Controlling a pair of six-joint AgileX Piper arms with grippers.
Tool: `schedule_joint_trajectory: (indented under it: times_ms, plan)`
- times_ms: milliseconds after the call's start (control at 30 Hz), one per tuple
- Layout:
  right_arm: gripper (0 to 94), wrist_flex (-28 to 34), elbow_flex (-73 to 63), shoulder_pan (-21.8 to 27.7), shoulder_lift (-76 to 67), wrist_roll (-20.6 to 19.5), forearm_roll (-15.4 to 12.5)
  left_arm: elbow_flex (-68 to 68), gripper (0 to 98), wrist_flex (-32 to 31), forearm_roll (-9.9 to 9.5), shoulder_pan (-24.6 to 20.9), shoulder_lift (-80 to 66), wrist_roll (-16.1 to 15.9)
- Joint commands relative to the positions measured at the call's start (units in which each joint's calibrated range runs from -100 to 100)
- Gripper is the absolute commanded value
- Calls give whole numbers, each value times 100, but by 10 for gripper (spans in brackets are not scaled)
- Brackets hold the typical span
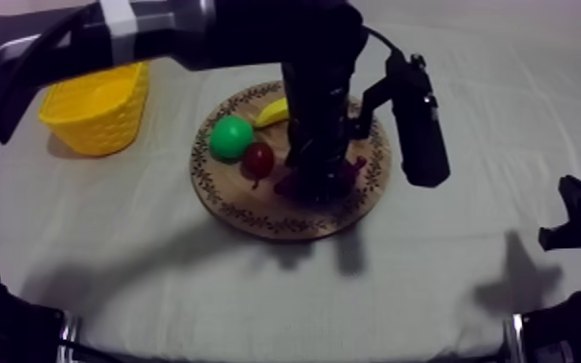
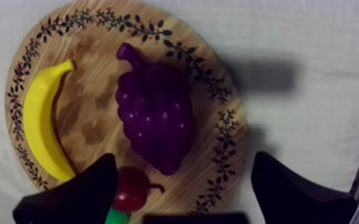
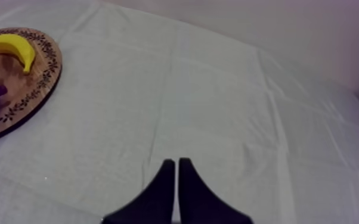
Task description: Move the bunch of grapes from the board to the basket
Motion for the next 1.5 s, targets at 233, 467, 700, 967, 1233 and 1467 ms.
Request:
schedule_joint_trajectory:
  times_ms: [233,467,700,967,1233,1467]
  plan:
    - [3,0,-4,0,0,0,-2,-452,857,-77,-39,-69,630,-64]
    - [3,0,-4,0,0,0,-2,-698,849,-86,-50,-134,1038,-84]
    - [3,0,-4,0,0,0,-2,-978,836,-89,-39,-243,1325,-120]
    - [3,0,-4,0,0,0,-2,-1153,808,-89,-20,-307,1635,-91]
    - [3,0,-4,0,0,0,-2,-1242,698,-150,-16,-341,1819,47]
    - [3,0,-4,0,0,0,-2,-1312,511,-231,-30,-353,1891,208]
